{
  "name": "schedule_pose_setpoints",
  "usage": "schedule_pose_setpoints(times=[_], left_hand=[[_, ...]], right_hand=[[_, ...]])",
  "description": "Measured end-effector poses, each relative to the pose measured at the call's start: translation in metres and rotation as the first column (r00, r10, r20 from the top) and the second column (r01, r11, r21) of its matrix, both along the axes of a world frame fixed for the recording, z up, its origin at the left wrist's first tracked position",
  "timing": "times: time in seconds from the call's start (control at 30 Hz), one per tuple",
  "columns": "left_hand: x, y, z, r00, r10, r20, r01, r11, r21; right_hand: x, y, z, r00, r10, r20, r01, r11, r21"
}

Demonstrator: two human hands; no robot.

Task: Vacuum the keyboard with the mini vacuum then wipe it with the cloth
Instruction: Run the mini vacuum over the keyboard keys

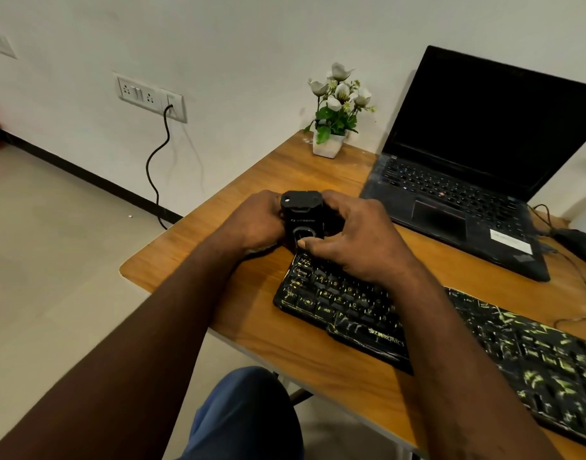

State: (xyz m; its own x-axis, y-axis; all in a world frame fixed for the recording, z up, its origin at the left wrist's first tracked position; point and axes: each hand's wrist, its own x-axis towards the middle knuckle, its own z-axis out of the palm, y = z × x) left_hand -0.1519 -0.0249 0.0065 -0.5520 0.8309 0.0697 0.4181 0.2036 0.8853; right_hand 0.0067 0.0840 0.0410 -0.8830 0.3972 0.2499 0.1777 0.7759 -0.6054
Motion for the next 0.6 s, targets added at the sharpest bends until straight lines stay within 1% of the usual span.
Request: schedule_pose_setpoints(times=[0.1,0.27,0.4,0.43,0.53,0.57,0.6], left_hand=[[0.001,-0.001,0.001,0.999,-0.016,0.040,0.016,1.000,-0.006],[-0.004,0.000,-0.003,0.999,-0.021,0.040,0.021,1.000,-0.002],[-0.007,-0.004,0.001,0.990,-0.089,0.107,0.089,0.996,0.003],[-0.007,-0.005,0.004,0.988,-0.104,0.113,0.106,0.994,-0.007],[-0.007,-0.004,0.009,0.986,-0.141,0.092,0.146,0.988,-0.053],[-0.007,-0.004,0.009,0.986,-0.142,0.086,0.147,0.987,-0.060],[-0.007,-0.004,0.008,0.987,-0.136,0.086,0.142,0.988,-0.059]], right_hand=[[0.002,0.003,0.001,0.999,-0.013,-0.039,0.010,0.998,-0.056],[0.002,0.002,-0.002,0.997,-0.043,-0.066,0.045,0.999,0.026],[0.005,0.001,-0.001,0.997,0.032,-0.063,-0.034,0.999,-0.029],[0.006,0.001,-0.001,0.998,0.042,-0.050,-0.043,0.999,-0.020],[0.005,0.002,-0.001,0.998,-0.018,-0.066,0.026,0.993,0.113],[0.005,0.001,0.001,0.996,-0.034,-0.085,0.045,0.991,0.127],[0.005,0.000,0.002,0.995,-0.027,-0.099,0.038,0.993,0.108]])
